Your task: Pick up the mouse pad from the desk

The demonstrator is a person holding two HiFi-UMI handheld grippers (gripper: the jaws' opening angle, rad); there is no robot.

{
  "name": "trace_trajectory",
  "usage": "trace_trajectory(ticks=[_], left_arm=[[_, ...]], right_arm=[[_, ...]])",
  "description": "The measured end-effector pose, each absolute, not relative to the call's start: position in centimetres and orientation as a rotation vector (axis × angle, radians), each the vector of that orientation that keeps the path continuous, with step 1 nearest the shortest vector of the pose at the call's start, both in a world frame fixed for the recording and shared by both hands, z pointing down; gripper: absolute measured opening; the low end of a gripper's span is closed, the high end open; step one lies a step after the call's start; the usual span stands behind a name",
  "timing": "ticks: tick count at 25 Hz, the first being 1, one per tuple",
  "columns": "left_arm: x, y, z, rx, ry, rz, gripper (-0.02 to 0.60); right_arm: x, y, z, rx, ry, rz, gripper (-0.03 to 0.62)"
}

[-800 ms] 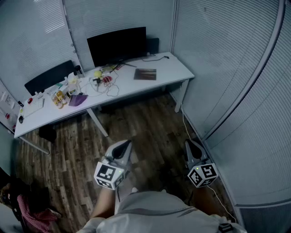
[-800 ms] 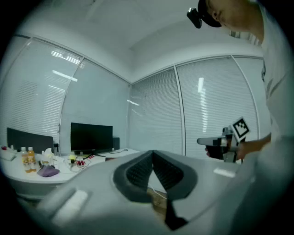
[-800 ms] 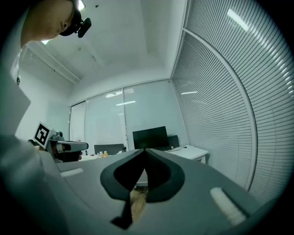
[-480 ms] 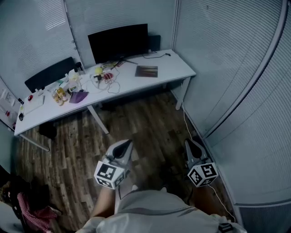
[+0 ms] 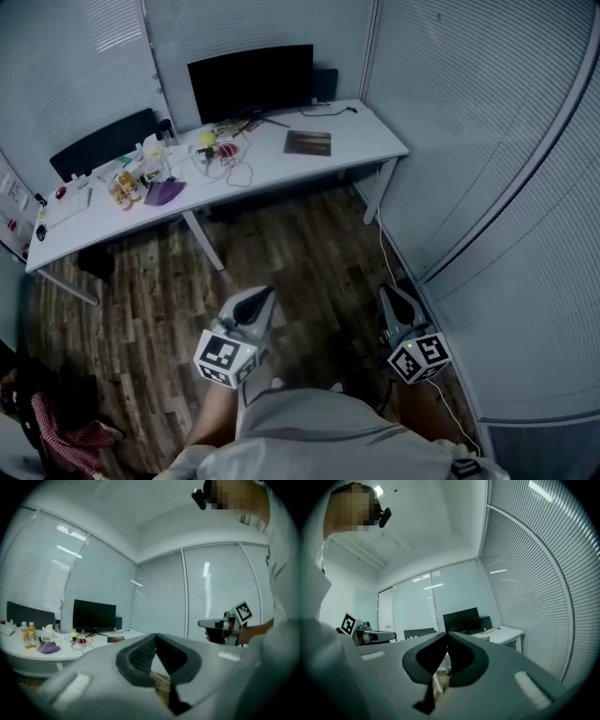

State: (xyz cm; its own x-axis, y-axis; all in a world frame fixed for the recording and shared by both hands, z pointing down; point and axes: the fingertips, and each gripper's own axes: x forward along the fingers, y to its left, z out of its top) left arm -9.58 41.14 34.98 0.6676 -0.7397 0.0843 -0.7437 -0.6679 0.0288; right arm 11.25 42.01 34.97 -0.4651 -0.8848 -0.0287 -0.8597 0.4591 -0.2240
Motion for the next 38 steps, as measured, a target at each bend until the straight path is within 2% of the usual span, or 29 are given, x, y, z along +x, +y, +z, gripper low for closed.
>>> trace_trajectory(ticks=[13, 25, 30, 38], left_arm=[[-19.6, 37.6, 38.1, 2.704, -1.294, 0.019, 0.002], [-19.2, 28.0, 40.7, 2.667, -1.250, 0.072, 0.002], [-16.2, 20.3, 39.8, 2.678, -1.301, 0.100, 0.002], [-7.7, 6.9, 37.8, 2.706, -1.331, 0.152, 0.002]], right_arm=[[1.7, 38.6, 37.4, -1.558, 2.600, -0.332, 0.003], [1.9, 27.1, 40.8, -1.529, 2.606, -0.526, 0.003], [4.6, 18.8, 40.9, -1.479, 2.605, -0.547, 0.003], [14.1, 5.0, 40.0, -1.504, 2.560, -0.548, 0.003]])
